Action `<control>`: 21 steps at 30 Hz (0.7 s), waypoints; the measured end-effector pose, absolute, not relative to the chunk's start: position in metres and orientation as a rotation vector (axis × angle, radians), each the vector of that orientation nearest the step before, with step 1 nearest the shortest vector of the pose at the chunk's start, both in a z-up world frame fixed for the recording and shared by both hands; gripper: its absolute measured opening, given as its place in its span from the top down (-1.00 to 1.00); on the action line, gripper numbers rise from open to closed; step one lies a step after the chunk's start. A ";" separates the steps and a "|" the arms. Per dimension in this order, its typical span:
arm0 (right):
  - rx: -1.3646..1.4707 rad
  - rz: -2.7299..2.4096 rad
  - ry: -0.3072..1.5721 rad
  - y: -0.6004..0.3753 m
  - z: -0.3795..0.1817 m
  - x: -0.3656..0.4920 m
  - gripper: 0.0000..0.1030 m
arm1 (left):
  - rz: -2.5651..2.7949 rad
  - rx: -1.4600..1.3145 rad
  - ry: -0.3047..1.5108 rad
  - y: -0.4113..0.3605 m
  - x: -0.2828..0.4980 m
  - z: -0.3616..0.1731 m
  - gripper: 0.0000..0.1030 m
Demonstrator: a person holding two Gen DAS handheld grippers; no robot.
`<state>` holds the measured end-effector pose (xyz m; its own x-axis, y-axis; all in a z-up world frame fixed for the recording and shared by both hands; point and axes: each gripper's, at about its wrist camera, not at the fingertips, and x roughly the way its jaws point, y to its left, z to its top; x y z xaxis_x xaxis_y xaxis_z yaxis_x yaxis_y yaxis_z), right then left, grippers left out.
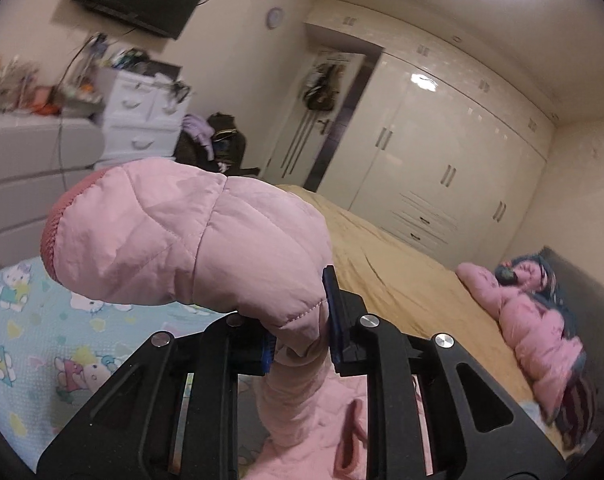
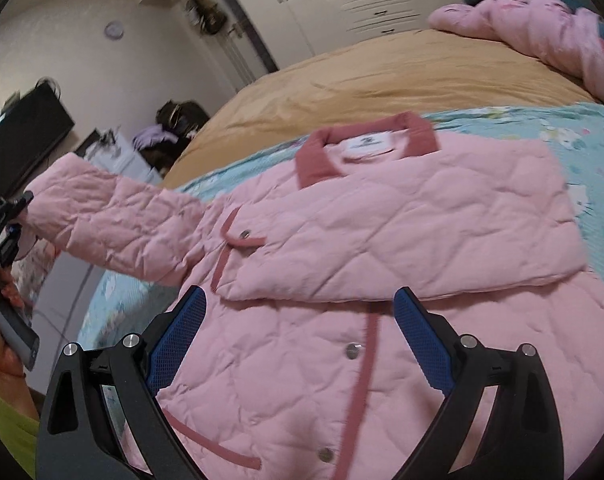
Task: Fold large clothes
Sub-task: 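Fold the gripped sleeve across the jacket front with the left tool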
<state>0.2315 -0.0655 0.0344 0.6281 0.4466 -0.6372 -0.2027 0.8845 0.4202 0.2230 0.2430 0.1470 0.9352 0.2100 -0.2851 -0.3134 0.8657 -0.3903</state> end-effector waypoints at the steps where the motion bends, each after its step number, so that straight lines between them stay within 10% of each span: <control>1: 0.335 0.373 0.804 -0.072 0.037 0.231 -0.83 | 0.264 -0.433 0.239 0.232 0.225 0.148 0.75; 21: 0.517 0.212 0.742 -0.193 0.035 0.205 -0.83 | -0.107 -0.073 0.437 0.027 0.290 0.094 0.75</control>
<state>0.2051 -0.1930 0.0353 0.7231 0.3613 -0.5887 -0.0043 0.8547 0.5192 0.2895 0.0271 0.0942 0.9006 -0.1195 -0.4180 0.0881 0.9917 -0.0938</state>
